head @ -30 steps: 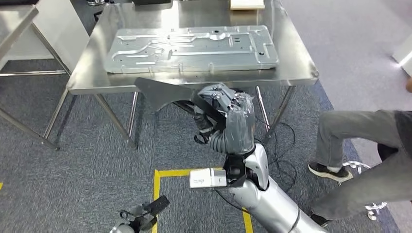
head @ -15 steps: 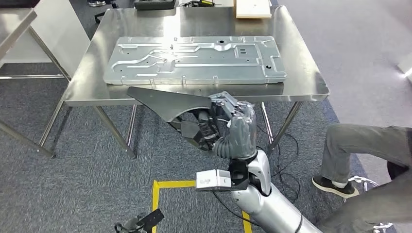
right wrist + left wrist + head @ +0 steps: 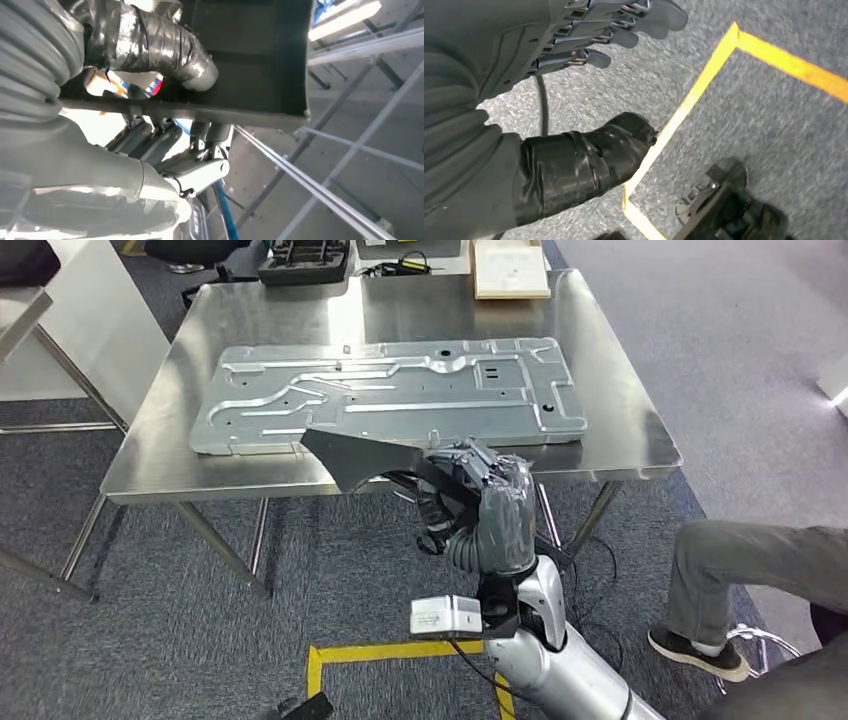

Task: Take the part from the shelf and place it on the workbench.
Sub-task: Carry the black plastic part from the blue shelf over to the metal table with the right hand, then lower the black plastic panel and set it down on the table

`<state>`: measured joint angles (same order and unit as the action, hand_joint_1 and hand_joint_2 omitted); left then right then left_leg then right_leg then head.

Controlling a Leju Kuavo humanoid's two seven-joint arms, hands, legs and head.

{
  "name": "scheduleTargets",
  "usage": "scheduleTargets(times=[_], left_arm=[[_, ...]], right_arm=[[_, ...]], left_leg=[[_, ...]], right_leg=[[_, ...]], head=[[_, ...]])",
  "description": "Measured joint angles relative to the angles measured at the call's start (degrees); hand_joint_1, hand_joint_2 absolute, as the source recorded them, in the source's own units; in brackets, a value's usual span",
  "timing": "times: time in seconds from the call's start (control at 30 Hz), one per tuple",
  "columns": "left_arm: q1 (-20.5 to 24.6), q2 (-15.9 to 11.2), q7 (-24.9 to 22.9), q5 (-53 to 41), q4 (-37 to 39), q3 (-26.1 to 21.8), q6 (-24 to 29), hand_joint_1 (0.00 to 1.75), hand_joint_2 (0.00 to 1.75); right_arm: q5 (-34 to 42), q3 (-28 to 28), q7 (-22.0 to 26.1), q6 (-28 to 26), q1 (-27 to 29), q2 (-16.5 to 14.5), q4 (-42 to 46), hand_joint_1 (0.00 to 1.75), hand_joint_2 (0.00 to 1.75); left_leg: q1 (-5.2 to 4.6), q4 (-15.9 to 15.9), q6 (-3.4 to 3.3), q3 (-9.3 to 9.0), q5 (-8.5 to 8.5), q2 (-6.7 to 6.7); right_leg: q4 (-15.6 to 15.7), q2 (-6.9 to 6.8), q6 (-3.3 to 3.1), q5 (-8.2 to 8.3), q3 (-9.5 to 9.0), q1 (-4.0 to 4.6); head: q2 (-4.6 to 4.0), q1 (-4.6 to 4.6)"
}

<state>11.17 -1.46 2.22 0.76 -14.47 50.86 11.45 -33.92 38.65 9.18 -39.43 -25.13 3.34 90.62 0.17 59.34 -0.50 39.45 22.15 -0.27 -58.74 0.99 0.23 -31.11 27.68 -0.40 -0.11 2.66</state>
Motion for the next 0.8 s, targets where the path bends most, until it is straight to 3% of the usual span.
scheduleTargets(times=[0.07, 0.13, 0.2, 0.23, 0.3, 0.33, 0.37, 0.43, 0.47, 0.5, 0.6, 0.67, 0.77, 0.8], left_arm=[[-0.03, 0.01, -0.04, -0.01, 0.01, 0.00, -0.02, 0.00, 1.75], [0.08, 0.03, -0.03, -0.03, 0.01, 0.00, 0.02, 0.00, 1.75], [0.17, -0.05, -0.02, -0.13, 0.01, 0.00, 0.06, 0.00, 1.75], [0.16, -0.12, -0.03, -0.30, 0.02, 0.00, 0.08, 0.00, 1.75], [0.05, -0.22, -0.03, -0.64, 0.03, 0.00, 0.10, 0.00, 1.75], [-0.05, -0.23, -0.04, -0.75, 0.02, 0.00, 0.11, 0.00, 1.75], [-0.14, -0.25, -0.05, -0.73, 0.02, 0.00, 0.13, 0.00, 1.75], [-0.26, -0.25, -0.11, -0.65, 0.02, 0.01, 0.18, 0.00, 1.75], [-0.23, -0.27, -0.15, -0.61, 0.02, 0.02, 0.22, 0.00, 1.75], [-0.22, -0.32, -0.18, -0.55, 0.03, 0.02, 0.26, 0.00, 1.75], [-0.26, -0.60, -0.25, -0.09, 0.03, 0.02, 0.44, 0.00, 1.75], [-0.17, -0.75, -0.33, 0.11, 0.03, 0.02, 0.45, 0.00, 1.75], [-0.18, -0.63, -0.60, -0.11, 0.03, 0.03, 0.23, 0.00, 1.75], [-0.26, -0.59, -0.66, -0.28, 0.03, 0.03, 0.15, 0.00, 1.75]], right_arm=[[0.00, -0.01, -0.04, -0.01, -0.05, 0.10, 0.32, 1.75, 1.75], [-0.05, -0.01, -0.03, -0.02, -0.18, 0.21, 0.68, 1.75, 1.75], [-0.64, -0.02, -0.28, -0.02, -0.16, 0.36, 0.86, 1.75, 1.75], [-1.24, -0.03, -0.55, -0.02, -0.05, 0.47, 0.89, 1.75, 1.75], [-2.49, -0.07, -1.21, -0.02, 0.21, 0.79, 0.90, 1.75, 1.75], [-2.90, -0.14, -1.49, -0.02, 0.28, 0.96, 0.90, 1.75, 1.75], [-3.30, -0.27, -1.77, -0.02, 0.28, 1.16, 0.90, 1.75, 1.75], [-4.49, -0.59, -2.46, -0.02, 0.17, 1.61, 0.87, 1.75, 1.75], [-5.26, -0.73, -2.90, -0.02, 0.12, 1.85, 0.86, 1.75, 1.75], [-5.97, -0.83, -3.41, -0.01, 0.05, 2.08, 0.87, 1.75, 1.75], [-7.12, -0.96, -5.24, 0.21, -1.01, 2.53, 1.02, 1.75, 1.75], [-8.07, -0.97, -6.57, 0.81, -2.70, 2.69, 1.08, 1.75, 1.75], [-11.16, -0.92, -8.93, 3.05, -5.62, 2.90, 1.03, 1.75, 1.75], [-11.91, -0.89, -9.71, 3.95, -6.66, 2.98, 0.97, 1.75, 1.75]], left_leg=[[0.02, -0.28, -0.71, -0.89, 0.51, -0.07], [0.18, -0.86, -1.46, -2.13, 1.04, -0.08], [0.17, -1.15, -1.96, -3.24, 1.72, -0.09], [0.14, -1.17, -2.08, -3.75, 2.20, -0.11], [0.08, -1.17, -2.07, -5.06, 3.36, -0.25], [0.05, -1.17, -2.05, -5.92, 4.01, -0.35], [0.01, -1.17, -2.01, -6.87, 4.69, -0.44], [-0.12, -1.02, -1.77, -8.27, 6.04, -0.62], [-0.21, -0.88, -1.48, -8.68, 6.70, -0.74], [-0.29, -0.79, -1.12, -8.99, 7.30, -0.84], [-0.48, -0.39, -0.21, -10.06, 8.26, -0.88], [-0.34, 2.92, 0.34, -8.60, 8.90, -0.70], [0.11, 12.39, 1.27, -1.78, 12.05, -0.44], [0.18, 13.92, 1.46, 0.12, 13.06, -0.39]], right_leg=[[-0.56, -0.04, 0.57, -0.02, -0.32, 0.06], [-3.79, -0.30, 0.90, 0.11, 1.18, 0.04], [-10.11, -0.48, 1.17, -1.46, 5.31, -0.08], [-13.17, -0.49, 1.29, -2.99, 7.78, -0.11], [-15.46, -0.50, 1.41, -5.20, 11.27, -0.13], [-14.25, -0.49, 1.38, -4.77, 11.92, -0.12], [-11.58, -0.49, 1.24, -2.73, 11.87, -0.09], [-4.89, -0.48, 0.66, 4.03, 11.25, 0.19], [-2.71, -0.46, 0.32, 6.29, 11.02, 0.35], [-1.55, -0.44, -0.01, 7.59, 10.90, 0.49], [-1.00, -0.45, -0.91, 7.51, 9.65, 0.21], [-0.75, -0.48, -1.51, 7.10, 8.53, -0.08], [-0.69, -0.45, -1.88, 5.91, 7.30, -0.10], [-0.70, -0.37, -1.85, 5.47, 6.80, -0.10]], head=[[0.00, -0.16], [0.00, -0.44], [0.00, -0.65], [0.00, -0.68], [0.00, -0.70], [0.00, -0.72], [0.00, -0.73], [0.00, -0.74], [0.00, -0.77], [0.00, -0.81], [0.00, -0.86], [0.00, -0.71], [0.00, -0.56], [0.00, -0.56]])
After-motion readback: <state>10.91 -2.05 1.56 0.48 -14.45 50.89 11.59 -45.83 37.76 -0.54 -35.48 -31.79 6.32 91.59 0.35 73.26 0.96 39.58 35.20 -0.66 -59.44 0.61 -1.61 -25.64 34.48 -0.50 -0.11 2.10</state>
